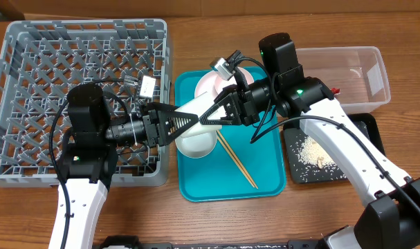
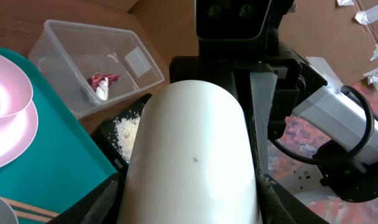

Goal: Sort waste into correct bins and load items into the dishwasher

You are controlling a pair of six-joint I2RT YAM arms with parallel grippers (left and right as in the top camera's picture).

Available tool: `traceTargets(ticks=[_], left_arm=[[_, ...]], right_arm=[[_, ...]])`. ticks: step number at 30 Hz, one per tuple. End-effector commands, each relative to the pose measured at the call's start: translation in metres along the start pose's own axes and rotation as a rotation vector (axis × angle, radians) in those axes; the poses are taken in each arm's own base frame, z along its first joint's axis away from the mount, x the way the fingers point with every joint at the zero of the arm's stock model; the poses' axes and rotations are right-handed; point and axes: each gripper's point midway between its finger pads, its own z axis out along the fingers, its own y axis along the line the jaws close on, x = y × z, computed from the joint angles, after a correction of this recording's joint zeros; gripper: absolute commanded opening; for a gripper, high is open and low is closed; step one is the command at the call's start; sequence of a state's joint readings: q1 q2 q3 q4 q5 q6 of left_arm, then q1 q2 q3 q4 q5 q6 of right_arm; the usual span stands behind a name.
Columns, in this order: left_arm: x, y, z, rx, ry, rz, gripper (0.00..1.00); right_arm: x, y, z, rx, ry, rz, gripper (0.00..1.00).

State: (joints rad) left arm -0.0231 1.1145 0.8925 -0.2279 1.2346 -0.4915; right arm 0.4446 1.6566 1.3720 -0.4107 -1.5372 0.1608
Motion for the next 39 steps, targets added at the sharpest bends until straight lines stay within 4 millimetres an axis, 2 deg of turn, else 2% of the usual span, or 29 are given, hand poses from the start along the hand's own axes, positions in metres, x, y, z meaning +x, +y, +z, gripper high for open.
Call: traceTargets(ticks=[1, 2, 5, 8, 9, 11, 14, 21, 23, 26, 28, 32, 33, 36, 39], left_arm=[[0.000, 0.001, 0.012, -0.055, -0.002, 0.043, 0.07], [-0.002, 0.009, 0.011, -0.097, -0.019, 0.052, 0.04], [-0.009, 0.031, 0.007, -0.221, -0.061, 0.066, 0.04], [-0.013, 0.045, 0.003, -0.305, -0.084, 0.104, 0.04], [-0.014, 0.046, 0.002, -0.318, -0.089, 0.110, 0.04], [-0.015, 0.049, 0.001, -0.335, -0.096, 0.119, 0.04], [-0.020, 0.056, -0.008, -0.361, -0.117, 0.114, 0.04], [-0.024, 0.084, -0.044, -0.509, -0.143, 0.115, 0.04], [-0.025, 0.097, -0.063, -0.646, -0.123, 0.134, 0.04], [-0.027, 0.104, -0.087, -0.829, -0.091, 0.151, 0.04], [-0.031, 0.106, -0.113, -0.994, -0.087, 0.133, 0.04], [-0.035, 0.099, -0.151, -1.208, -0.082, 0.101, 0.04], [-0.034, 0.097, -0.155, -1.231, -0.078, 0.095, 0.04], [-0.029, 0.094, -0.166, -1.286, -0.061, 0.071, 0.04], [-0.018, 0.102, -0.183, -1.394, -0.045, 0.002, 0.04]], right_arm=[[-0.001, 0.008, 0.014, 0.009, 0.020, -0.048, 0.05], [-0.001, 0.008, 0.013, 0.010, 0.018, -0.047, 0.05], [-0.002, 0.008, 0.012, 0.012, 0.017, -0.047, 0.12], [-0.003, 0.006, 0.008, 0.021, 0.008, -0.048, 0.27], [-0.004, 0.004, 0.006, 0.035, 0.001, -0.046, 0.29], [-0.007, -0.005, 0.003, 0.082, -0.015, -0.036, 0.40], [-0.011, -0.031, -0.007, 0.230, -0.059, -0.003, 0.45], [-0.019, -0.067, -0.045, 0.450, -0.143, 0.049, 0.44], [-0.018, -0.082, -0.063, 0.545, -0.173, 0.095, 0.44], [-0.009, -0.098, -0.084, 0.662, -0.191, 0.167, 0.44], [0.001, -0.106, -0.098, 0.745, -0.194, 0.226, 0.43], [0.021, -0.106, -0.120, 0.914, -0.167, 0.271, 0.44], [0.024, -0.104, -0.126, 0.961, -0.165, 0.280, 0.43], [0.039, -0.091, -0.153, 1.168, -0.161, 0.305, 0.44], [0.057, -0.074, -0.177, 1.343, -0.148, 0.336, 0.45]])
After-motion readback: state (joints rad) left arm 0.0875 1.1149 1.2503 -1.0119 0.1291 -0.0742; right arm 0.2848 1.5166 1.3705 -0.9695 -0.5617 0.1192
